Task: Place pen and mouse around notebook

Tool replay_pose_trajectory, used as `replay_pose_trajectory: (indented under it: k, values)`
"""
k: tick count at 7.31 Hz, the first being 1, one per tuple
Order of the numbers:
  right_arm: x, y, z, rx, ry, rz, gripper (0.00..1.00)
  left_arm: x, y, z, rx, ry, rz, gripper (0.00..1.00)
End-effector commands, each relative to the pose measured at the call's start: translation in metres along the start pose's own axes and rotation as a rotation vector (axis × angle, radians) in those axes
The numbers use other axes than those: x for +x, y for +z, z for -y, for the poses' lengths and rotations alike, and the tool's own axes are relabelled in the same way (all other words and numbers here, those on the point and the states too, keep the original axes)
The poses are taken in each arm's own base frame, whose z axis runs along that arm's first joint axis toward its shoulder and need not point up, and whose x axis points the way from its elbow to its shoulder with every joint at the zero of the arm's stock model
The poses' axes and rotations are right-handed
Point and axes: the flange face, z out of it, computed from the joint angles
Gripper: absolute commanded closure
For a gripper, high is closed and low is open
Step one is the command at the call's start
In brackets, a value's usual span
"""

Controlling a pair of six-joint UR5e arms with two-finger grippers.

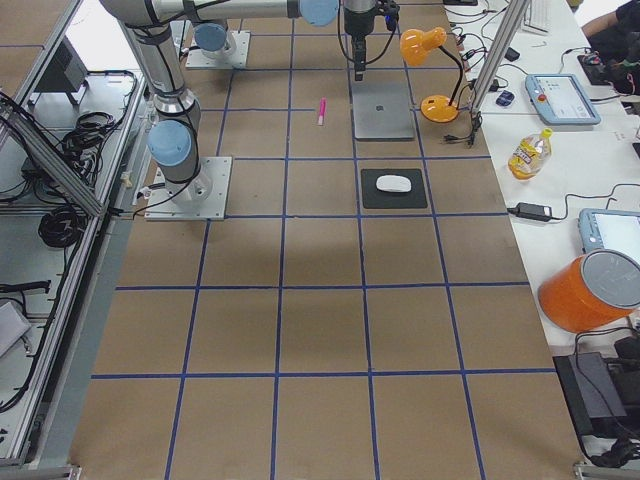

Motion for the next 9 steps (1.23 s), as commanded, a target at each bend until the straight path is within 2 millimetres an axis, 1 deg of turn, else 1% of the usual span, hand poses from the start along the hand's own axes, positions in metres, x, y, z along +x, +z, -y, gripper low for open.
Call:
replay_pose_trajectory:
  k: [1,2,3,4,5,6,7,8,9]
  values:
    - [0.000,0.000,0.000,0.000,0.006,0.000,0.00,0.005,-0.027,0.003,-0.009,0.044,-0.011,0.00]
    - [0.000,0.001,0.000,0.000,0.006,0.000,0.00,0.013,-0.043,0.008,-0.024,0.062,-0.013,0.00]
    - [0.000,0.000,0.000,0.002,0.006,0.000,0.00,0.021,-0.042,0.015,-0.045,0.072,-0.026,0.00]
    - [0.000,0.000,0.000,0.003,0.006,0.000,0.00,0.038,-0.039,0.017,-0.046,0.105,-0.025,0.00]
    - [0.000,0.000,0.001,0.002,0.006,0.000,0.00,0.066,-0.039,0.020,-0.044,0.116,-0.026,0.00]
    - [0.001,0.000,0.000,0.003,0.008,0.000,0.00,0.099,-0.044,0.016,-0.040,0.147,-0.017,0.00]
    - [0.001,-0.003,0.001,0.007,0.008,0.002,0.00,0.110,-0.053,-0.002,-0.024,0.177,-0.017,0.00]
    - [0.001,-0.004,0.000,0.006,0.009,0.000,0.00,0.106,-0.058,-0.005,-0.016,0.179,-0.026,0.00]
    - [0.001,-0.003,0.000,0.006,0.008,0.000,0.00,0.110,-0.056,0.002,-0.015,0.197,-0.052,0.00]
